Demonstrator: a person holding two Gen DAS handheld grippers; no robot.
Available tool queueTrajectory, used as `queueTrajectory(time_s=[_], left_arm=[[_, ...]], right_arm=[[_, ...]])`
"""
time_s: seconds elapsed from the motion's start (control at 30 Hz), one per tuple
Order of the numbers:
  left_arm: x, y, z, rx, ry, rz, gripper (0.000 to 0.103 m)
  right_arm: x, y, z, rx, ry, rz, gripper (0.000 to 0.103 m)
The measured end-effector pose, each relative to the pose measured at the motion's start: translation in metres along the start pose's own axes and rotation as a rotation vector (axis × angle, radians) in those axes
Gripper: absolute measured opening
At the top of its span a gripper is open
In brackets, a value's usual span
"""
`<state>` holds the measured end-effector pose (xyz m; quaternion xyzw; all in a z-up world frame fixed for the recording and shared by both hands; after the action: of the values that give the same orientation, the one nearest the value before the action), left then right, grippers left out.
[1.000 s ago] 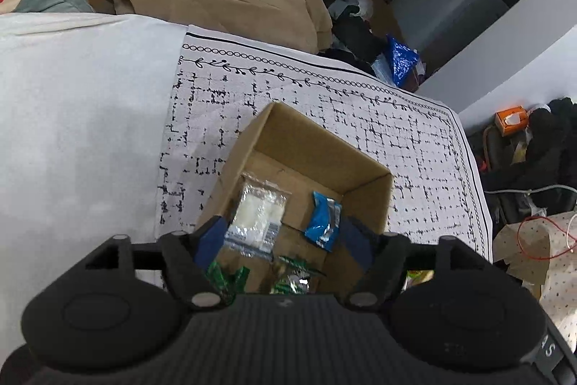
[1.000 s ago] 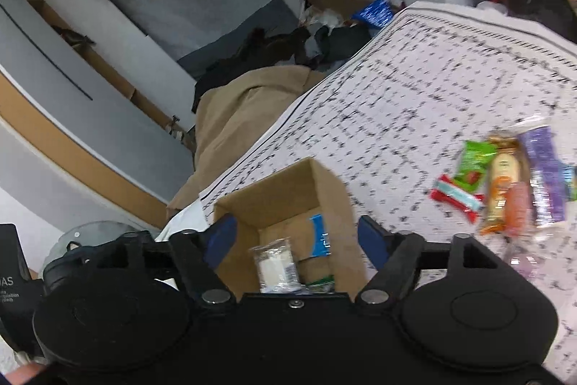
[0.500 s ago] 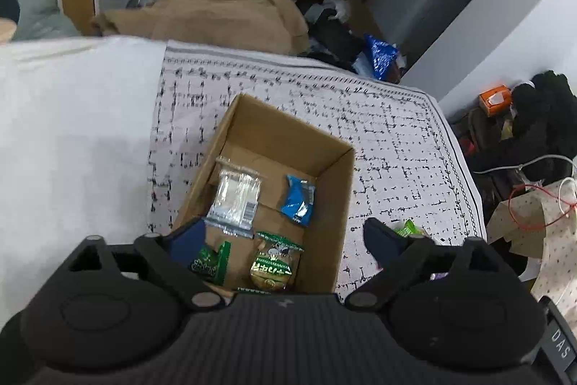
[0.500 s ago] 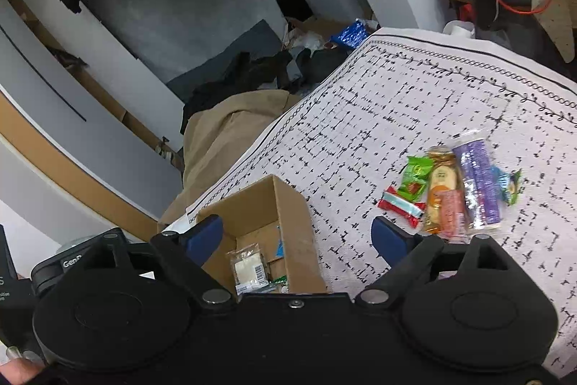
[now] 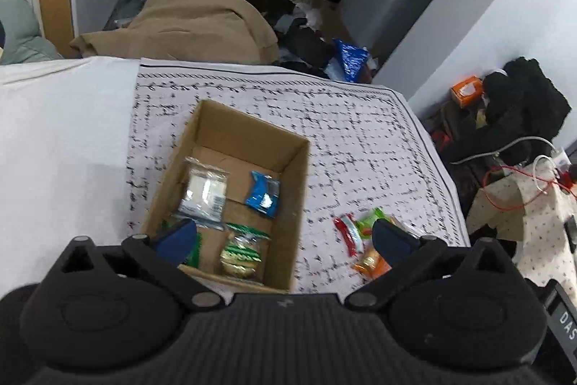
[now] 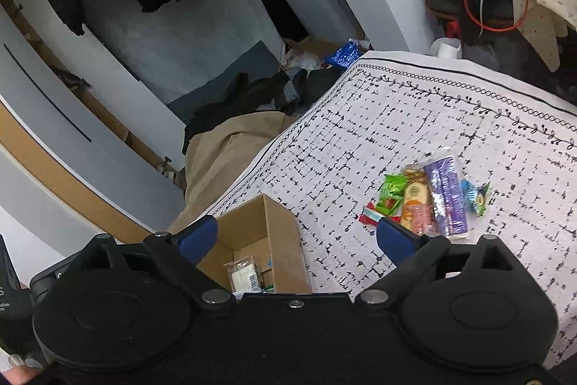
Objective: Organize snacks
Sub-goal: 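Raise both open tools away from the box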
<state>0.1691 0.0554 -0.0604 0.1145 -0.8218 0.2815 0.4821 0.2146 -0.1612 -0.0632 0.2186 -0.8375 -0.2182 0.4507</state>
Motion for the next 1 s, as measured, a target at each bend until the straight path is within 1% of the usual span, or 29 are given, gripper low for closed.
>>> queueTrajectory(time_s=[0.03, 0.17, 0.33, 0.53, 0.67, 1.0], left_arm=[[0.001, -0.003, 0.003, -0.004, 0.002, 0.008, 0.103], [0.004, -0.012, 0.008, -0.035, -0.008, 0.001, 0.103], [0.004, -0.02, 0.014, -0.036, -0.008, 0.014, 0.103], [-0.002, -0.032, 0.023, -0.062, 0.007, 0.011, 0.103], [-0.006, -0.044, 0.028, -0.098, 0.011, 0.005, 0.103], [-0.028, -0.065, 0.036, -0.142, 0.035, -0.025, 0.103]], right_arm=[[0.003, -0.002, 0.0, -0.001, -0.003, 0.0, 0.096], [0.013, -0.012, -0.001, -0.013, -0.02, -0.006, 0.097], [0.021, -0.028, -0.001, -0.03, -0.03, 0.001, 0.097], [0.026, -0.049, -0.002, -0.054, -0.037, 0.004, 0.097], [0.026, -0.061, -0.002, -0.058, -0.032, 0.001, 0.097], [0.014, -0.094, 0.001, -0.083, -0.006, -0.012, 0.097]])
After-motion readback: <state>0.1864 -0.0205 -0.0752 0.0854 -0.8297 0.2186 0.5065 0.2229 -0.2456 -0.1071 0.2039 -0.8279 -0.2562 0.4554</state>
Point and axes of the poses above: each gripper's, at about its wrist camera, not at the fingertips, and x roughly against the way its jaws point, y to its left, z to its underside, the point moved 5 cm from there along -x, roughly the way its jaws point, and after that the axes turned 10 degrees about y, right-handed, at the moved point
